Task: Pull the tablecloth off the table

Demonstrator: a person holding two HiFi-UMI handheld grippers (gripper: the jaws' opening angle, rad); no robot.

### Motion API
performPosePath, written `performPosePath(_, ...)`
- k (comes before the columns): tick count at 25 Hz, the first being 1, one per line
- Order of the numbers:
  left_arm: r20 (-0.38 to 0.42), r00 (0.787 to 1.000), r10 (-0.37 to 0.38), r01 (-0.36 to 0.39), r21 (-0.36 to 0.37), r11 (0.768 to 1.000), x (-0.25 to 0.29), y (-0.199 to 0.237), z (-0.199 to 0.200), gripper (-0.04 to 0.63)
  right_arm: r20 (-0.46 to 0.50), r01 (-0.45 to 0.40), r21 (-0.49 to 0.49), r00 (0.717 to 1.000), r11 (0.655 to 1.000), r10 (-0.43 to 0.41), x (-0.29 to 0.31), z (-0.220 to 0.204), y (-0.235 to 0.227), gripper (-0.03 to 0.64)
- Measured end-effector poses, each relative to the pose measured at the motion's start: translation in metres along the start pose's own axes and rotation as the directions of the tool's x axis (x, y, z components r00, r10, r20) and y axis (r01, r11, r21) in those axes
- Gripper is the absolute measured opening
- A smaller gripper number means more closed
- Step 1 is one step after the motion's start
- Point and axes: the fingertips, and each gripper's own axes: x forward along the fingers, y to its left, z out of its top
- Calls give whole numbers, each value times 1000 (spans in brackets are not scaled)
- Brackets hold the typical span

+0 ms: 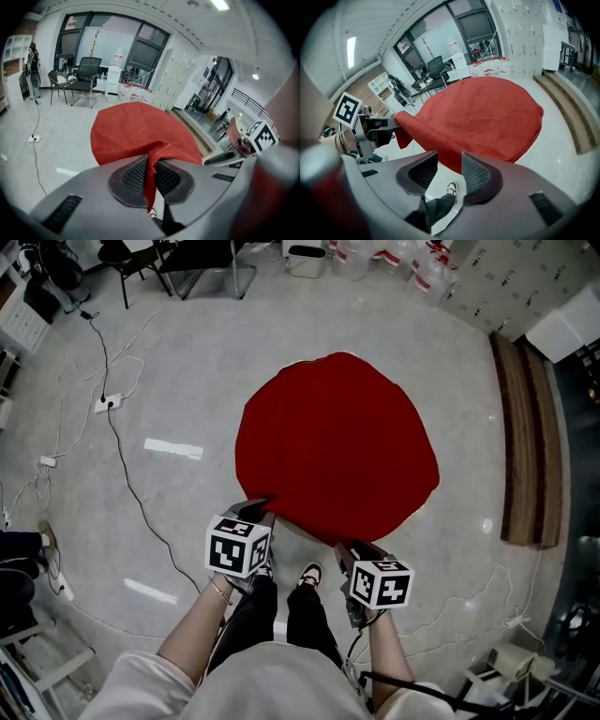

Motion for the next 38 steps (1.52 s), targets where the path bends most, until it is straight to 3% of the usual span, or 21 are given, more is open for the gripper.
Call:
performPosePath(9,13,1000,-4,5,-83,997,-6,-5,9,23,0,61,-91,998,994,-61,22,9,16,316)
performPosePath(15,31,999,-33,37,-114,993,-10,-17,20,23,4,163,-192,986,968,-165,36,11,12,338)
performPosePath(26,40,997,-69,73,-122,990,-10,-23,35,23,-64,73,-246,994,967,-91,45,13,22,370)
performPosePath(29,44,995,-88,92,-99,991,-11,-28,41,23,-59,120,-301,988,946,-144,44,11,21,374)
performPosePath(32,36,995,-94,97,-67,993,-12,-34,44,23,-43,174,-284,980,943,-194,47,10,13,373)
performPosePath(35,28,995,-96,97,-68,993,-12,-34,43,23,-23,181,-223,981,958,-191,47,15,5,367)
performPosePath(38,26,995,-99,100,-80,992,-11,-32,43,23,-17,183,-166,982,969,-188,48,19,-4,317)
